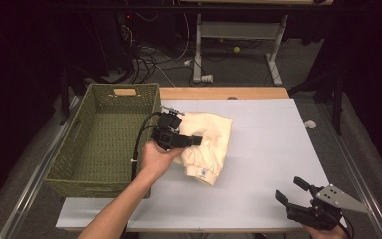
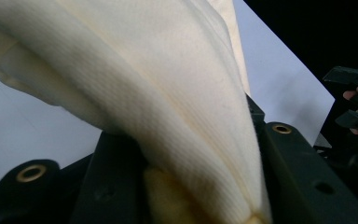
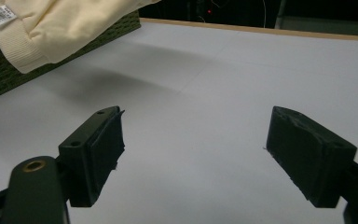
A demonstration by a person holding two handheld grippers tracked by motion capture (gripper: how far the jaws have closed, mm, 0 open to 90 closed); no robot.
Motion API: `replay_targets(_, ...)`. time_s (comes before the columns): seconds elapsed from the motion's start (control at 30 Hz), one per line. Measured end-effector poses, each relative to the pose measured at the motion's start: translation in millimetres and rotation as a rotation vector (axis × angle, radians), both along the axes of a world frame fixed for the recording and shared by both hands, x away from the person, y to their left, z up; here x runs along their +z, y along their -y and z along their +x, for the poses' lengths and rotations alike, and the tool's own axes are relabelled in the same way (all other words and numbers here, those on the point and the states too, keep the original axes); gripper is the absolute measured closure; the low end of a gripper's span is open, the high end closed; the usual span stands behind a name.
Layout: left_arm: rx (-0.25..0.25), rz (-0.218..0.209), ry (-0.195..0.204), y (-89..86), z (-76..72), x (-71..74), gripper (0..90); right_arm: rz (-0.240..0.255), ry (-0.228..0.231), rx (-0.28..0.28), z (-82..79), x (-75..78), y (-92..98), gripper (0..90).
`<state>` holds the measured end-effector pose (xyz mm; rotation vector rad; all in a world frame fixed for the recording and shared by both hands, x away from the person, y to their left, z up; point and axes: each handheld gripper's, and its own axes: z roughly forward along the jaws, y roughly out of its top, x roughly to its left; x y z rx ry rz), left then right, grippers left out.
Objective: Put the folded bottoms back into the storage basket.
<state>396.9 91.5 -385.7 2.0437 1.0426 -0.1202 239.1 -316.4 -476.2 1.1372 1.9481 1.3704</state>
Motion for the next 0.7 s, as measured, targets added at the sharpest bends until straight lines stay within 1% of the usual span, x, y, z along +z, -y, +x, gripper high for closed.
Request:
replay_targets(0.13,0.008,-0.005,-0.001,-7.2,-2.1,0.3,60.3,-0.001,-0.001,0.000,0.0,-0.1,-0.1,19.6)
replay_targets(0.23,0.017,-0.009,-0.014,-12.0,-3.4,1.0,60.4,0.000,-0.001,-0.001,-0.1,0.0,-0.1,19.6)
replay_targets(0.33,0.019,-0.009,-0.005,-15.8,-5.7,2.6,60.4,-0.001,-0.001,0.000,0.0,-0.1,-0.1,19.6)
replay_targets(0.63,0.013,-0.012,-0.001,-24.9,-11.4,4.8,60.3,-0.001,-0.001,-0.001,-0.2,0.0,-0.1,19.6)
replay_targets(0.7,0.016,-0.018,0.000,-27.5,-12.5,5.4,60.3,0.000,0.000,-0.001,-0.2,0.0,-0.1,19.6)
